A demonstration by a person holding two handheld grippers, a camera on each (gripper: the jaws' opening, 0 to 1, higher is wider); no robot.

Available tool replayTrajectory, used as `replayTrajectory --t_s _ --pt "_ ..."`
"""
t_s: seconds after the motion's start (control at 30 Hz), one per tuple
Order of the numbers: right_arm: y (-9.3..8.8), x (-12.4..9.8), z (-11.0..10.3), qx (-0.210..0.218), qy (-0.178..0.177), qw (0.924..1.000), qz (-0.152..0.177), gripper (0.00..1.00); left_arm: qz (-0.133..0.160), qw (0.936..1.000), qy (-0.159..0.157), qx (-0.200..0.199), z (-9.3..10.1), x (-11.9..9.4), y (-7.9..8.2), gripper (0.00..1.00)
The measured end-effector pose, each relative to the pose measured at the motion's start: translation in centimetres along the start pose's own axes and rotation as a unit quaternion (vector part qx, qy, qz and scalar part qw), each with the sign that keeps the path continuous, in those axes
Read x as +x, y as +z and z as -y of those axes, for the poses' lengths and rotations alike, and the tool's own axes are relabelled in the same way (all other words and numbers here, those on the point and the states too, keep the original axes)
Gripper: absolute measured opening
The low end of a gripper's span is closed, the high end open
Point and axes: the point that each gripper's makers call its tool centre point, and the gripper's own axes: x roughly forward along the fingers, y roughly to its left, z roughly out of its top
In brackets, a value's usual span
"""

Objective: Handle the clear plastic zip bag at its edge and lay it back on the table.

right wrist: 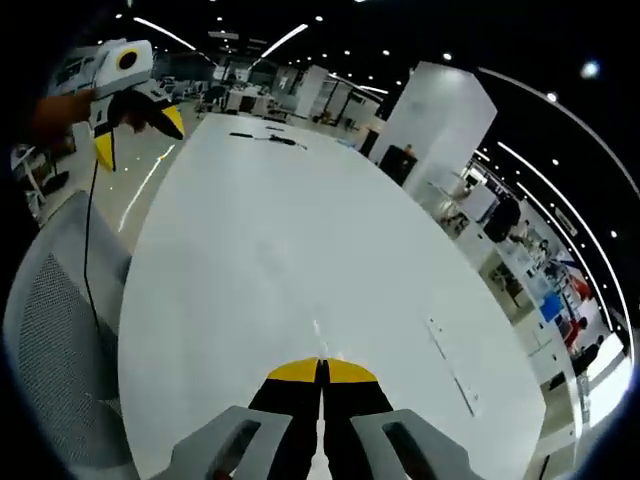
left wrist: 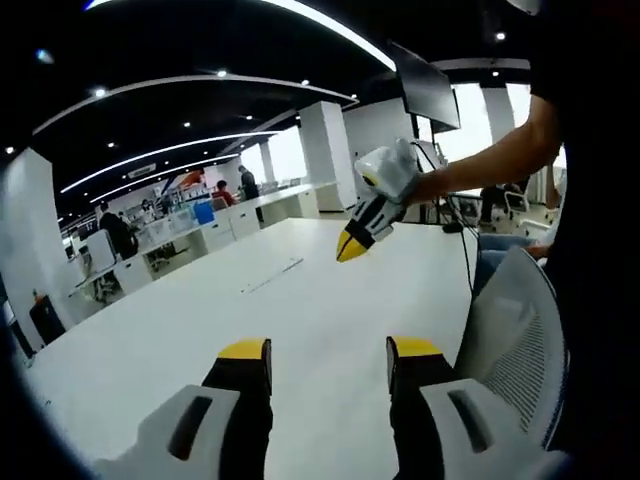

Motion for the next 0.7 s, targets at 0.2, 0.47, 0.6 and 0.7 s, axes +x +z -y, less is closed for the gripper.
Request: replayTrajectory --t_s 0.2,0.47,0.6,0.7 --pt "-1.5 1.2 -2.4 0.001 0.005 0.9999 -0.011 0.00 -0.013 0.9998 0.001 -0.012 0.1 -0.3 -1.5 0.47" --pt "-3.0 3.0 -3.9 0.009 -0.011 0.9997 -0.020 0.00 -0.011 0.9999 -0.002 -0.013 0.8 -0.7 -1.9 0.48" --pt "-4.0 4.0 -4.9 0.022 -0.004 0.9992 -0.034 0.00 -0.011 0.9999 -0.001 -0.012 1.1 -0.7 -2.1 0.48" --pt "-4.8 4.8 -5.9 0.037 0.007 0.9983 -0.046 0.00 -0.017 0.9998 0.000 -0.015 1.1 -0.8 -2.6 0.48"
